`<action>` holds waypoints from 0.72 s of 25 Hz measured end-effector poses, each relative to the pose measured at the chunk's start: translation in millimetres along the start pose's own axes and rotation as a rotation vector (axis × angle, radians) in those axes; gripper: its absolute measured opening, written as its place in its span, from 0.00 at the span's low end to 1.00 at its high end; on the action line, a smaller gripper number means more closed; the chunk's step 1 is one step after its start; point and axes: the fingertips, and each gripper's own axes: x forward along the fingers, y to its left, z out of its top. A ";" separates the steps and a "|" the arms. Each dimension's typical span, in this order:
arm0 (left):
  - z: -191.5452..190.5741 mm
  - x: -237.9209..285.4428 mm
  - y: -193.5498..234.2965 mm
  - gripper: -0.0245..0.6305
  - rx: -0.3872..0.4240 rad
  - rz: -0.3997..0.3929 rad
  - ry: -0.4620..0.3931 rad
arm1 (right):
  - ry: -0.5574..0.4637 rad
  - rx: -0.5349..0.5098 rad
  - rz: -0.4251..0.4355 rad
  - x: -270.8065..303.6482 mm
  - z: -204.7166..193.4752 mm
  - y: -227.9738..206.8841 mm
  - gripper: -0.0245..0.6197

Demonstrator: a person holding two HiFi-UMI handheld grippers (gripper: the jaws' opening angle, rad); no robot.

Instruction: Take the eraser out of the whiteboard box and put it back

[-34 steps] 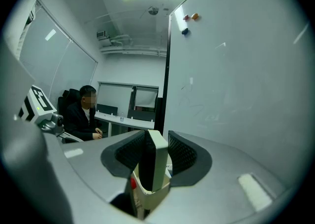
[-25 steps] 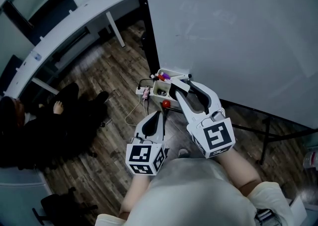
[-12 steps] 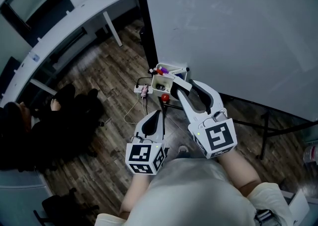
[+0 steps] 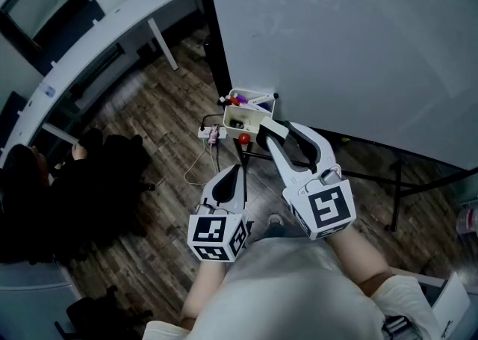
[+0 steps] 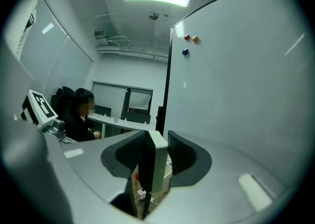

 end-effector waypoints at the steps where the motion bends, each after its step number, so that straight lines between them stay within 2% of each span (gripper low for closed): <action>1: -0.3 -0.9 -0.6 0.04 0.000 -0.002 0.000 | 0.000 0.002 -0.003 -1.3 -0.4 0.5 0.28; 18: 2.3 -10.5 -7.9 0.04 -0.004 -0.023 -0.007 | 0.003 -0.008 -0.006 -11.5 2.7 6.5 0.28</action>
